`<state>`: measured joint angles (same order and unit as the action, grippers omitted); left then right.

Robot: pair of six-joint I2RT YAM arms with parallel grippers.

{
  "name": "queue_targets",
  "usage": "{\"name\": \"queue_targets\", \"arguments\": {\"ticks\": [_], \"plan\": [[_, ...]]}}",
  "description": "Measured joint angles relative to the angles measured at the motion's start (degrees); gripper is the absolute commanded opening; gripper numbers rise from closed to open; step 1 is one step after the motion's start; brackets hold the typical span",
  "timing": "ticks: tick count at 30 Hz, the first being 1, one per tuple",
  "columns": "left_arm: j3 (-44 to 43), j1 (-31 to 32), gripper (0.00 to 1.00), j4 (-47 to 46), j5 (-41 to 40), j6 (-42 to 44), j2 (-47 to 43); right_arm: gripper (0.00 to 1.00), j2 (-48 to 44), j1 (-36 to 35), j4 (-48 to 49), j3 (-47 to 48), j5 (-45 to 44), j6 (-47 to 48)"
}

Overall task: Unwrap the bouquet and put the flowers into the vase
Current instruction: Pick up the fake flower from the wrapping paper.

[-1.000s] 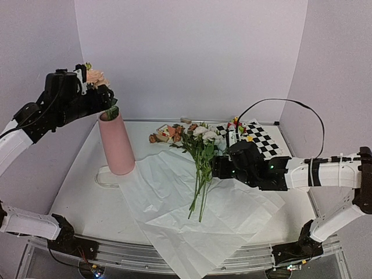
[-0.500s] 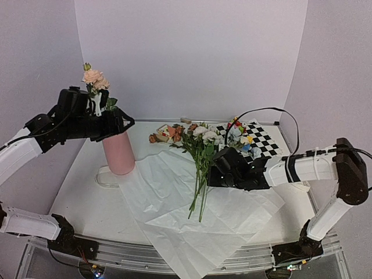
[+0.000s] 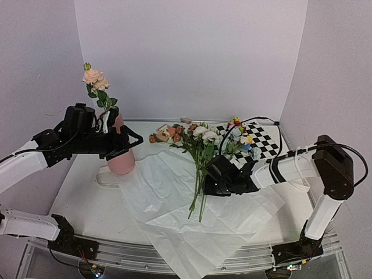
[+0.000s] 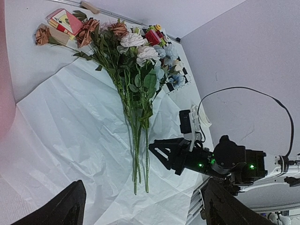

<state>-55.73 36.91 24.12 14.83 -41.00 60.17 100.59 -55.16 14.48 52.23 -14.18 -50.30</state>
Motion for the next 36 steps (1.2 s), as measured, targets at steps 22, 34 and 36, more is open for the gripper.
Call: {"name": "queue_targets", "arguments": {"ticks": [22, 34, 36], "plan": [[2.7, 0.3, 0.88, -1.3, 0.0, 0.0, -0.4, 0.02, 5.8, 0.0, -0.8, 4.4, 1.2, -1.6], [3.1, 0.8, 0.88, -1.3, 0.0, -0.1, -0.4, 0.00, -0.3, 0.0, -2.4, 3.2, -2.4, -0.8], [3.4, 1.0, 0.88, -1.8, 0.0, -0.1, -0.3, 0.00, -3.2, 0.0, -2.5, 2.8, -3.2, 0.3]]}}
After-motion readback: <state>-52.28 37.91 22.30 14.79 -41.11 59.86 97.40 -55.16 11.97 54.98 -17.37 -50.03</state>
